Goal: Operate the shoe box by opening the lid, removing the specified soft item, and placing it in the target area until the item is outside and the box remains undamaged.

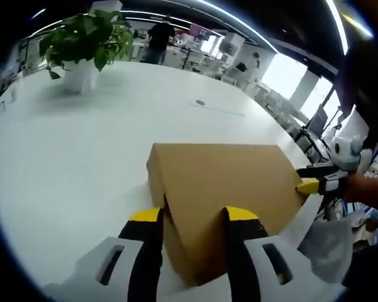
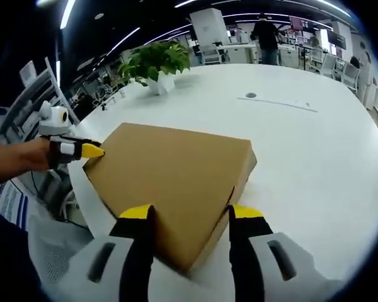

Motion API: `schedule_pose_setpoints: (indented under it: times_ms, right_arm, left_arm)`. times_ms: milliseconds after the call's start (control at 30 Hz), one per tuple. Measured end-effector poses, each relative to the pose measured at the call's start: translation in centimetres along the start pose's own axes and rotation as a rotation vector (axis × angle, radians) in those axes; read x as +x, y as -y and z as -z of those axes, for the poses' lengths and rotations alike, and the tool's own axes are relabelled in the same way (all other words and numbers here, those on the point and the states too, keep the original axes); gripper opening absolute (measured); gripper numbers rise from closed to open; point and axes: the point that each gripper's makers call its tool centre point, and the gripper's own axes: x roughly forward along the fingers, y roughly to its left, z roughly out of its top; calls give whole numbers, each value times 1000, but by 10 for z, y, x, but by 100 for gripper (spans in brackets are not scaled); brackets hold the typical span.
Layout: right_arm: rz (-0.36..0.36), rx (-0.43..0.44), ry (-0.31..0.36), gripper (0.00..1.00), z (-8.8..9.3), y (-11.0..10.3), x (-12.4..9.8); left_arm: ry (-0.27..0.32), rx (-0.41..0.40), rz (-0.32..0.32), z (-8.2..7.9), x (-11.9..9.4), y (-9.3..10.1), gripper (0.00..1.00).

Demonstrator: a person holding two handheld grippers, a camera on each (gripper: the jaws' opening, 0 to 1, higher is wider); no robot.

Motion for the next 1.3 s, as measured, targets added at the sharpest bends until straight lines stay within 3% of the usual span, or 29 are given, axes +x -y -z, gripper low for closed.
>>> schedule_pose_setpoints:
  times_ms: [533, 933, 1000, 1033, 1067, 1100, 1167, 1233, 1300]
  right_arm:
    - [-11, 1, -5, 43, 21, -21, -13]
    - [-13, 2, 2, 44, 21, -20, -14]
    - [-15, -6, 2, 43, 21, -19, -16]
    - [-13, -26, 33, 41, 15, -18, -20]
    - [-6, -33, 55, 42, 11, -17, -24]
    - [-10, -34, 87, 44, 5, -18, -31]
    - [-20, -53, 127, 49, 0, -20, -40]
    - [-30, -96, 86, 48, 12, -22, -46]
    - [-45, -158, 50, 48, 26, -27, -50]
  left_arm:
    - [-1, -12, -12, 25, -23, 1, 35]
    - [-2, -17, -7, 26, -25, 0, 36]
    - [23, -30, -7, 23, -27, -3, 35]
    - [90, -56, -1, 14, -30, -1, 37]
    - [124, -55, -11, 9, -34, -2, 43]
    - [199, -26, -25, -2, -43, -3, 45]
    - [253, 1, -11, -8, -57, 0, 47]
    - [271, 69, 17, -5, -70, 7, 49]
    - [210, 155, 40, 11, -77, 12, 48]
